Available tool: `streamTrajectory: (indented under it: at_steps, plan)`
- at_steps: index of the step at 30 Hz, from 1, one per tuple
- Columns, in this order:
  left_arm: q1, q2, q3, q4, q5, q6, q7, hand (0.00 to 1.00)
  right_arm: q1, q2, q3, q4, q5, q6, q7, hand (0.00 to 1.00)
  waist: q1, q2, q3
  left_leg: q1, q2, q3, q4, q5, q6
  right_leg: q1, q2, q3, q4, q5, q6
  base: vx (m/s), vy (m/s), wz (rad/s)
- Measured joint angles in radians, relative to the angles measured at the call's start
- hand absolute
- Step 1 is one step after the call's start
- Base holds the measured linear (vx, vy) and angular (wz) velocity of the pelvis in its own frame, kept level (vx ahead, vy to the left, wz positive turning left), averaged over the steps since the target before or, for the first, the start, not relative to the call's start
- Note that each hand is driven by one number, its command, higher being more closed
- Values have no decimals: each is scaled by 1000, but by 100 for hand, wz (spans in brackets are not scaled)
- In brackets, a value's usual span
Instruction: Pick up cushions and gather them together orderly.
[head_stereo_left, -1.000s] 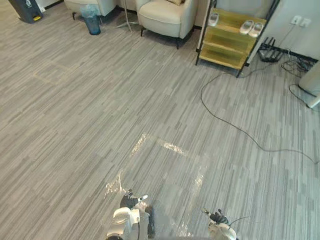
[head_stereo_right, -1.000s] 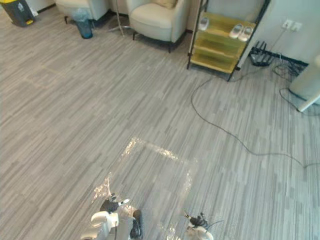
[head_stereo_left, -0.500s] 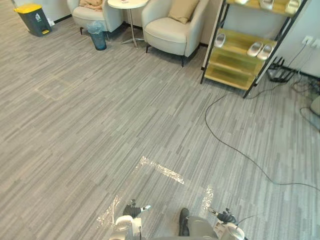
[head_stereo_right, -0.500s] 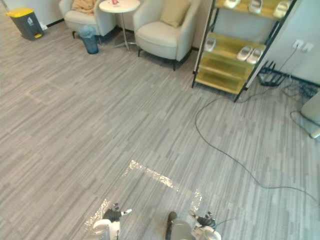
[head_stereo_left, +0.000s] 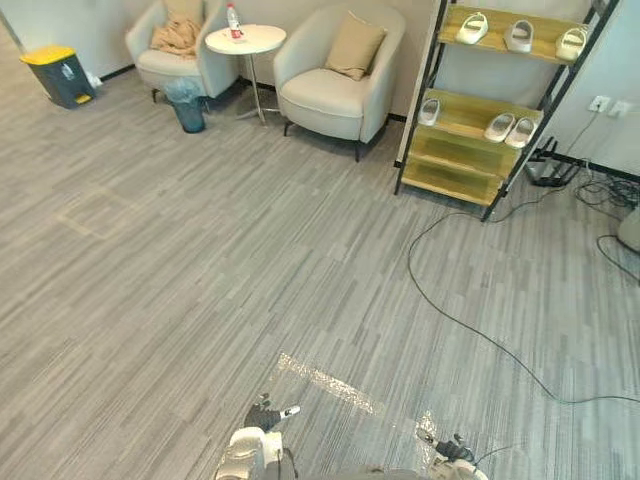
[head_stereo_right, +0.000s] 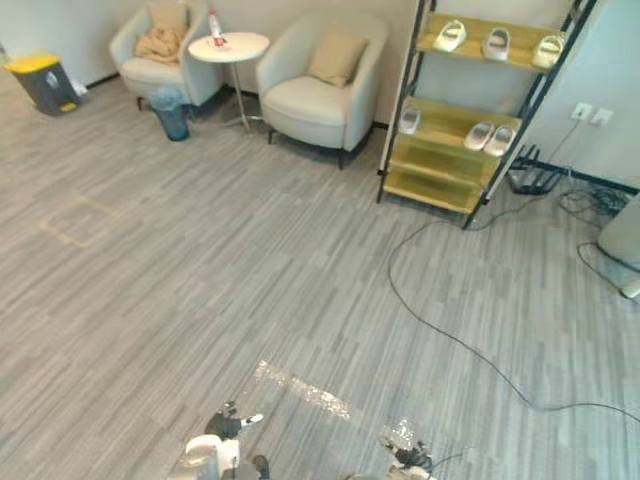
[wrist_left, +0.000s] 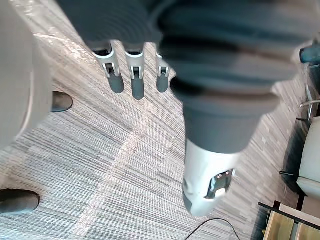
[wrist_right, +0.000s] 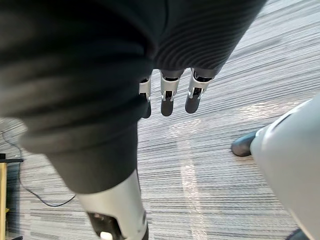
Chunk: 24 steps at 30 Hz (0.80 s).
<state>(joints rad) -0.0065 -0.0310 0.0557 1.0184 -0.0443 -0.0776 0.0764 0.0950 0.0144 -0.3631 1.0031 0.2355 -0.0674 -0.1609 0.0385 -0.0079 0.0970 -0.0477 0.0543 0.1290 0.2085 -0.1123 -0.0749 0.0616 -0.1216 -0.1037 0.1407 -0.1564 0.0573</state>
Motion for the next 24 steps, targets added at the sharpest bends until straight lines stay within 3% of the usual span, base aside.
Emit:
streamTrajectory:
  at_steps: [5,11,24]
  plan:
    - [6,15,-7,17,1,0,-1,0,16,5,-29,1,0,0,3,0,0,2,-7,53,-35,-1,-70,10,17,34,-20,4,-28,-7,11,100,55,4]
    - [9,29,-44,58,0,-4,-2,0,26,-11,-66,49,3,3,4,0,1,17,-29,87,-33,-32,-126,27,15,54,-6,6,-51,-7,11,49,-45,1]
    - [6,75,-63,99,1,-4,-1,0,20,-31,-104,116,11,7,2,0,0,-1,-42,103,-37,-43,-172,51,16,51,-2,29,-77,-1,8,-18,-7,-2]
